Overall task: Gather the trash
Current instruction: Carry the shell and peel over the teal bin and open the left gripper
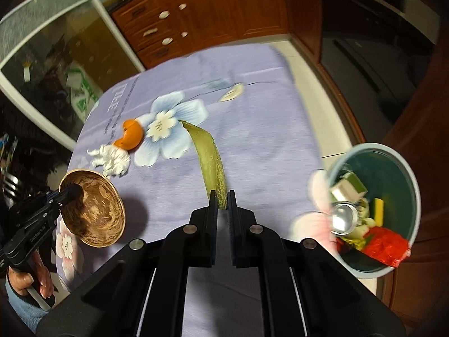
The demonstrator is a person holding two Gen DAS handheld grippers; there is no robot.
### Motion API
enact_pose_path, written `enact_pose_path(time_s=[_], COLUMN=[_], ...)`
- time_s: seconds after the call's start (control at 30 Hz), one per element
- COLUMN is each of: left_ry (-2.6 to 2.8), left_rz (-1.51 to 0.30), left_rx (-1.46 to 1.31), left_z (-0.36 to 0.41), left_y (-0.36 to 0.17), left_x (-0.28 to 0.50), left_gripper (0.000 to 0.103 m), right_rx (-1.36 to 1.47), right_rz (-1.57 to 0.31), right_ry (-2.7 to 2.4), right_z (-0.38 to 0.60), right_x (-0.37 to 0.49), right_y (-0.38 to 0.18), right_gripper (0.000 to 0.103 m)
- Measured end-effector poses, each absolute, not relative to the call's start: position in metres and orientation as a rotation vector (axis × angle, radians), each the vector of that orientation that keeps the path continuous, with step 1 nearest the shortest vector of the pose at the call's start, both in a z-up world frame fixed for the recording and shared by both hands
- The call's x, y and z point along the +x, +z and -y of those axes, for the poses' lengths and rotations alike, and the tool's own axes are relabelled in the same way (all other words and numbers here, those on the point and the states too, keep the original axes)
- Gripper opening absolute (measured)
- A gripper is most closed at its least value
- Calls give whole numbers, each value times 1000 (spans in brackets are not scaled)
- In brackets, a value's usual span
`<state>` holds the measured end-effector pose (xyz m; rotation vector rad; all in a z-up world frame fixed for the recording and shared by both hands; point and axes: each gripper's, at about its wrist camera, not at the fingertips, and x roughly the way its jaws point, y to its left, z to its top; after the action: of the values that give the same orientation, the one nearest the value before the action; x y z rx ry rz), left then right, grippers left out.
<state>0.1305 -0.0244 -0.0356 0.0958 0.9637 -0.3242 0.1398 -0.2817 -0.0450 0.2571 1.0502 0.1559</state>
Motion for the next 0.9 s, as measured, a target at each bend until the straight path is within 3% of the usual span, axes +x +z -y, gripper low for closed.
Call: enact_pose_path(time_s=[0.5, 0.9], left_ry=[-646, -753], left_rz=[-993, -1064], left_rx=[252, 350], left_z=[238, 351], left_y=[-45, -85], left_x=[130, 133], left_gripper=[8, 8], right_rx=[464, 516], right_rz=[-966, -1007], right_ry=[-151, -207], right_z=[473, 527], right_x=[62, 54], right_y=[-49, -74], right_gripper=[7, 7])
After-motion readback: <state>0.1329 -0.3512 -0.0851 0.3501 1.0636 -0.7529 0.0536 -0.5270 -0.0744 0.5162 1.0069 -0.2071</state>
